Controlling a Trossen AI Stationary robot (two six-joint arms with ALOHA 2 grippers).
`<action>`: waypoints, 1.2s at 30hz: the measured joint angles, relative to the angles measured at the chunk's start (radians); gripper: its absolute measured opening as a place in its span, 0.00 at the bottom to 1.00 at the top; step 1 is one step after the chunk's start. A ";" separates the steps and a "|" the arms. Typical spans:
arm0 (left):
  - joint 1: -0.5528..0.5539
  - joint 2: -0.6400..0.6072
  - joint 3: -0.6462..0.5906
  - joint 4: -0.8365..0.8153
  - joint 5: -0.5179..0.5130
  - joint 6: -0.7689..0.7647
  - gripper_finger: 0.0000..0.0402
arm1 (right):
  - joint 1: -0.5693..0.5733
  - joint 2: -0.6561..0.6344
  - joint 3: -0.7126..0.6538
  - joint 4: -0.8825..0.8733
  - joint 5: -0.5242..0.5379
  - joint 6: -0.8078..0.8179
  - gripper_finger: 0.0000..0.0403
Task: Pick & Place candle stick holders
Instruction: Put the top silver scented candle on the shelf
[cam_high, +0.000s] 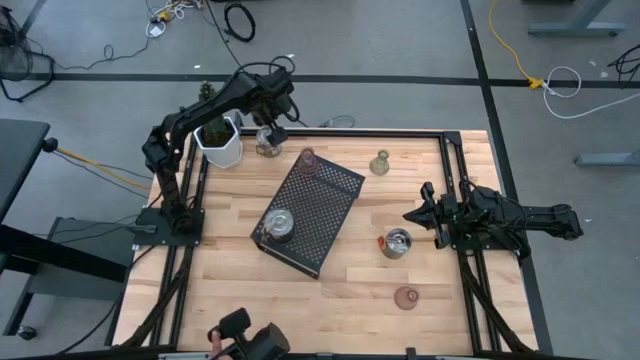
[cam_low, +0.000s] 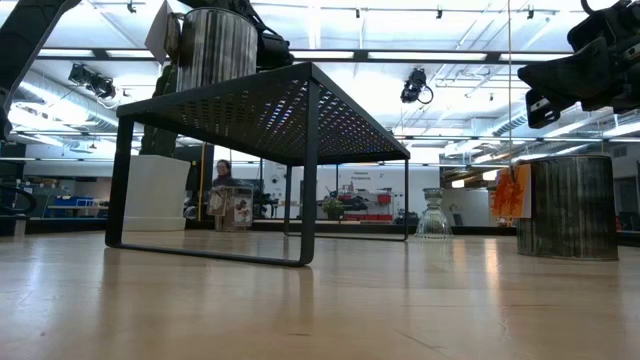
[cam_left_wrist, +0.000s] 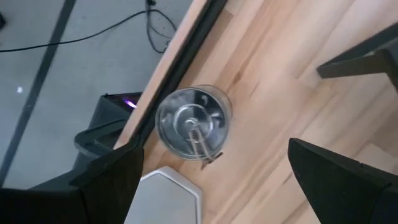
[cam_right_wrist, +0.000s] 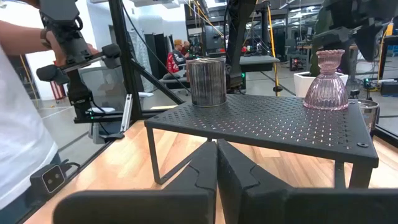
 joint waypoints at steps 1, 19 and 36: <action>0.000 0.000 0.000 0.001 0.001 0.000 0.99 | 0.000 0.000 0.000 0.000 0.000 0.000 0.03; 0.023 0.083 0.000 0.042 0.019 -0.404 0.99 | 0.000 0.000 0.000 0.000 0.000 0.000 0.03; 0.042 0.151 0.000 0.029 -0.025 -0.469 0.99 | 0.000 0.000 0.000 0.000 0.000 0.000 0.03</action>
